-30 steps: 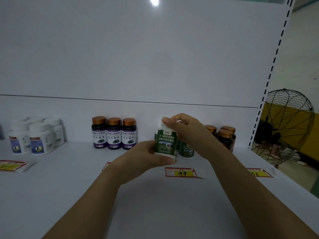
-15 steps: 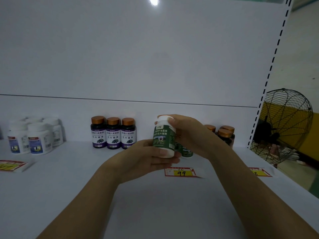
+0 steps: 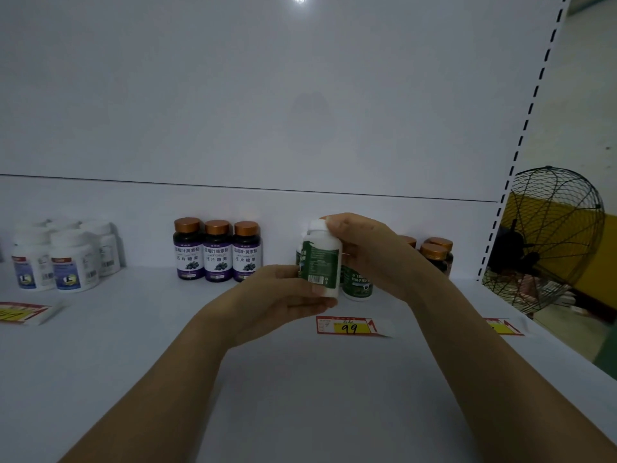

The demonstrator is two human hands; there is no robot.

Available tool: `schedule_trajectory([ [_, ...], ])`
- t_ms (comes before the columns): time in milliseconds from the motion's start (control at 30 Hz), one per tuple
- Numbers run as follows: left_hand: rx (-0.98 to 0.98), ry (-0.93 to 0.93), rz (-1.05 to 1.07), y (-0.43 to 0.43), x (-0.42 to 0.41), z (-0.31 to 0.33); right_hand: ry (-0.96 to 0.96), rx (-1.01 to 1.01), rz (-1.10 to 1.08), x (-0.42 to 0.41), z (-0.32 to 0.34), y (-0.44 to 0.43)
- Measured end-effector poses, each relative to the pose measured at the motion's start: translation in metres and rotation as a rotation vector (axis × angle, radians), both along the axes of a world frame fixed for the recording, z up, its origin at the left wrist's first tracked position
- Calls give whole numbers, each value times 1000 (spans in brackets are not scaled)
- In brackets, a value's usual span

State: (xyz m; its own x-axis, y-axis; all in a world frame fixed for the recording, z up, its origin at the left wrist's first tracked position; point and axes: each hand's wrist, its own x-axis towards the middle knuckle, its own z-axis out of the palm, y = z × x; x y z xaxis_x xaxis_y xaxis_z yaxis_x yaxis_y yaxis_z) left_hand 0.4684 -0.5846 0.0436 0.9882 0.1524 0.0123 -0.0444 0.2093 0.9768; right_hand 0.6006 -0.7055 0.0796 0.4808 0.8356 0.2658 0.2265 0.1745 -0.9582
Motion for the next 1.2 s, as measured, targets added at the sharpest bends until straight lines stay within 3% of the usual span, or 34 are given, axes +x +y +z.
schedule_trajectory([
  [267,91,-20,91,2,4,-5,-29,50,-117,3,-2,4],
  [400,177,-22,158,4,6,-8,-137,-51,-83,0,-3,3],
  [600,735,26,329,-1,9,-15,-216,-187,-70,3,7,-3],
  [767,1253,77,595,-4,6,-13,-577,-347,-297,1,35,-7],
  [933,1722,425,464,-2,-2,3,-716,-470,-333,-11,59,-13],
  [1000,1754,499,429,-4,-7,7,-754,-557,-316,-18,60,-11],
  [1200,1576,554,463,-11,-26,13,-838,-647,-273,-38,56,0],
])
